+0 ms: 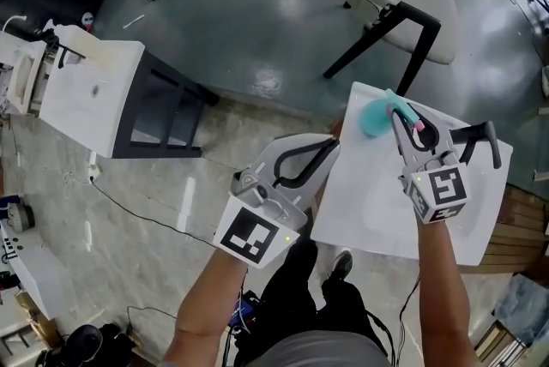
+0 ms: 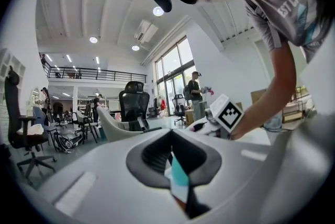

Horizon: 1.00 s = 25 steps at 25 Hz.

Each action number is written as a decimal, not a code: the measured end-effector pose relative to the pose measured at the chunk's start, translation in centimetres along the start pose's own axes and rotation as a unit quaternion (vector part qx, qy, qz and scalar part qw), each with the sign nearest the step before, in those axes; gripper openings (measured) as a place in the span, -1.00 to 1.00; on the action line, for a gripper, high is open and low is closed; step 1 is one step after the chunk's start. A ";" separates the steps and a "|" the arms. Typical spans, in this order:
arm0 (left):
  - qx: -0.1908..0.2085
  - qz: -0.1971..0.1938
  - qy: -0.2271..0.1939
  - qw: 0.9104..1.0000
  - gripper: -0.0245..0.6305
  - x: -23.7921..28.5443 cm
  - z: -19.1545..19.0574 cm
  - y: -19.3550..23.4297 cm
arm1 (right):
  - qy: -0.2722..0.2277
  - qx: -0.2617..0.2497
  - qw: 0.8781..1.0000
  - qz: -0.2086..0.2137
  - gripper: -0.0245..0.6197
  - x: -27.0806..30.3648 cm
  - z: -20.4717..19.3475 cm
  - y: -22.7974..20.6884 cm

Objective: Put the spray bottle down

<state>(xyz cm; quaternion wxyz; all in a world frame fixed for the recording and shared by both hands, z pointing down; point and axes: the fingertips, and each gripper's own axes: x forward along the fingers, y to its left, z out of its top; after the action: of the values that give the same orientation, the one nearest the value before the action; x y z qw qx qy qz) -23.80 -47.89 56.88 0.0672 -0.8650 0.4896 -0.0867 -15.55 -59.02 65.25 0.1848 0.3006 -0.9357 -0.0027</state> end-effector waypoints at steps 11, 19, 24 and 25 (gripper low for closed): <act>0.002 0.003 0.004 1.000 -0.92 -0.1 0.4 -0.3 | 0.002 -0.008 1.000 0.004 -0.54 -0.5 0.0 0.0; 0.009 0.007 0.001 1.000 -0.92 -0.4 1.8 -1.0 | 0.009 -0.011 1.000 0.021 -0.37 -1.4 0.1 0.8; 0.016 0.009 0.000 1.000 -0.92 -0.8 2.8 -1.2 | 0.006 -0.014 0.999 0.029 -0.29 -2.1 0.9 1.1; 0.018 0.009 -0.001 1.000 -0.92 -0.8 3.1 -1.3 | 0.006 -0.016 0.999 0.031 -0.25 -2.2 1.1 1.2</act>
<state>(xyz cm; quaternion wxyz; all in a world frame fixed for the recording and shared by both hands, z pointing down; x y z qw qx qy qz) -22.50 -46.43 54.06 0.0834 -0.8592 0.4959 -0.0942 -14.93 -56.91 63.61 0.1949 0.2681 -0.9434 -0.0101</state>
